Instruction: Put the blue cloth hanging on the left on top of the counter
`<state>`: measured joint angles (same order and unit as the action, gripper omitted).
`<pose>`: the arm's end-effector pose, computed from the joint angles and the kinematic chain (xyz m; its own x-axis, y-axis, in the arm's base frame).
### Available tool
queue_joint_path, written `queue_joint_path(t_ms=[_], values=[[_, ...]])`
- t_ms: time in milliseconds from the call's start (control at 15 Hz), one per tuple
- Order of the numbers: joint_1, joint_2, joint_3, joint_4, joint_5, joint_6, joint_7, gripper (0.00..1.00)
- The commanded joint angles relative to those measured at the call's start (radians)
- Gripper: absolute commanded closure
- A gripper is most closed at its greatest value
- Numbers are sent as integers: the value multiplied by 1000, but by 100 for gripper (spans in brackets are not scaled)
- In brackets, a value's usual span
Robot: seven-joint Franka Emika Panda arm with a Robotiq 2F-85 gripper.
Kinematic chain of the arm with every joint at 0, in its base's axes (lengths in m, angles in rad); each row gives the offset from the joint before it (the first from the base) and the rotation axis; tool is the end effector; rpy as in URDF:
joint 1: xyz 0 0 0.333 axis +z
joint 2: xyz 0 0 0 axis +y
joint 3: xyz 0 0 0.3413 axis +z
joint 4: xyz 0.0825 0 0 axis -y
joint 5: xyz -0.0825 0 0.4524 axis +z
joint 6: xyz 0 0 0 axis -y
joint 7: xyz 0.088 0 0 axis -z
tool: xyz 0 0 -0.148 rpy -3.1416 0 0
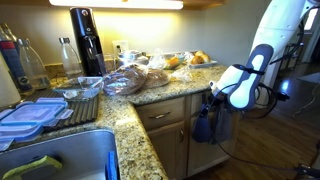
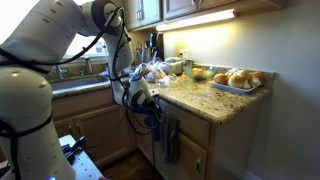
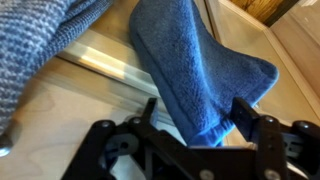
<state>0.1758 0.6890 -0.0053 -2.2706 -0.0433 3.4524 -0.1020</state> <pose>0.5816 0.1055 0.0252 0.8338 0.2910 0.4692 0.2991 -0.9524 0.0593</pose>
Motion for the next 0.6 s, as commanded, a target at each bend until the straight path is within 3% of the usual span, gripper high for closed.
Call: queue_joint_path(t_ms=[0, 333, 533], values=[[-15, -8, 4, 1, -17, -1, -7, 52], [17, -31, -23, -33, -6, 0, -15, 87], [51, -45, -38, -78, 9, -1, -13, 94]])
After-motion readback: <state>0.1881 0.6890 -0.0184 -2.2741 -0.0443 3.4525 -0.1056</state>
